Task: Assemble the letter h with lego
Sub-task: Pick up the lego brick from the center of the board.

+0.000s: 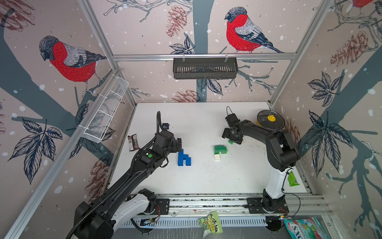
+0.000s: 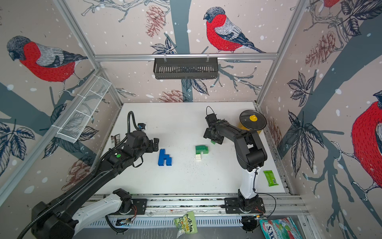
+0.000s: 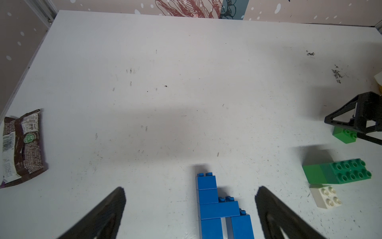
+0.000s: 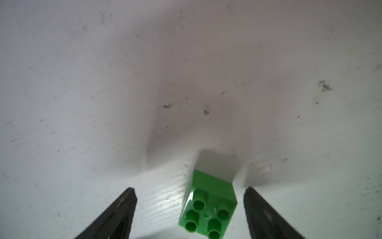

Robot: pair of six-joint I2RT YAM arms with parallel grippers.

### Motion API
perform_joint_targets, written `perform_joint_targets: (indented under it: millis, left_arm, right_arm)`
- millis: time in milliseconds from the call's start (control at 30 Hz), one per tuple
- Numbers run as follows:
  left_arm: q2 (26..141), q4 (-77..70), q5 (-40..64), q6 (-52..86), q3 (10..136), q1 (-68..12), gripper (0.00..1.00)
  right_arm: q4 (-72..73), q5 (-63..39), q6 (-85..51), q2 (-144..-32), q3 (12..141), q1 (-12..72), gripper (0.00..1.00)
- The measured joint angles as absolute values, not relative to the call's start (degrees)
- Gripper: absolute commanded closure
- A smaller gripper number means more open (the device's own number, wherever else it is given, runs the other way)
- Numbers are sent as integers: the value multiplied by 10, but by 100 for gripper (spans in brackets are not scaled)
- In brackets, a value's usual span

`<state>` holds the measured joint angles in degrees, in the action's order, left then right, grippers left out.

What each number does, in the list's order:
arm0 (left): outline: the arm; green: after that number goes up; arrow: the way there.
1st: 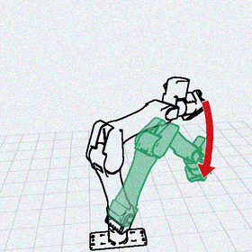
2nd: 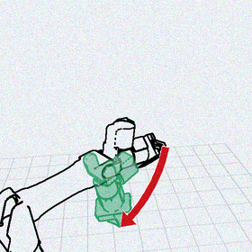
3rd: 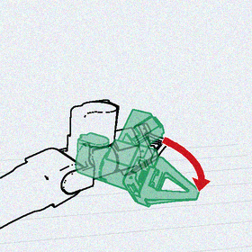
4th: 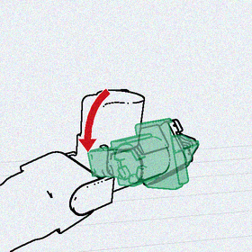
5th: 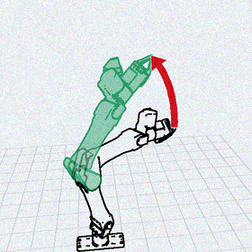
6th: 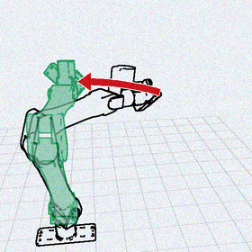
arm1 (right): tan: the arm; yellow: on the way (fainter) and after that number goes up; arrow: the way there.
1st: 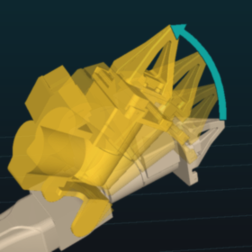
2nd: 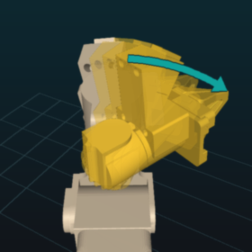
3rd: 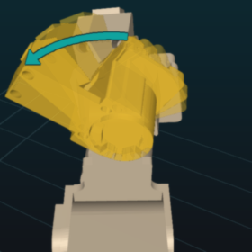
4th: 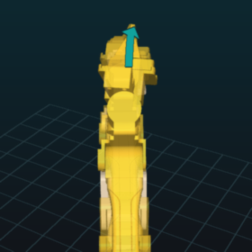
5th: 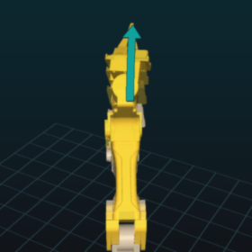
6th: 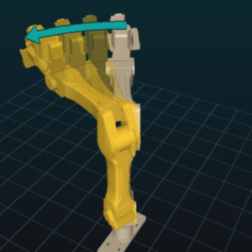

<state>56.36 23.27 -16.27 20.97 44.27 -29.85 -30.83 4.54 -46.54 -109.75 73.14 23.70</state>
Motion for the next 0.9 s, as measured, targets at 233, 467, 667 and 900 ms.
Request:
perform_joint_targets:
  millis: [233, 467, 667, 900]
  left_arm:
    - [566, 233, -152, 209, 443, -298, 2]
    - [568, 233, -150, 209, 443, -298, 2]
    - [571, 233, -146, 209, 443, -298, 2]
    - [571, 234, -138, 209, 443, -298, 2]
  right_arm:
    - [-308, 45, -468, -1098, 731, 242, 27]
    - [-308, 46, -467, -1098, 721, 247, 31]
    - [-305, 45, -465, -1089, 709, 249, 34]
    - [-304, 46, -462, -1083, 707, 254, 42]
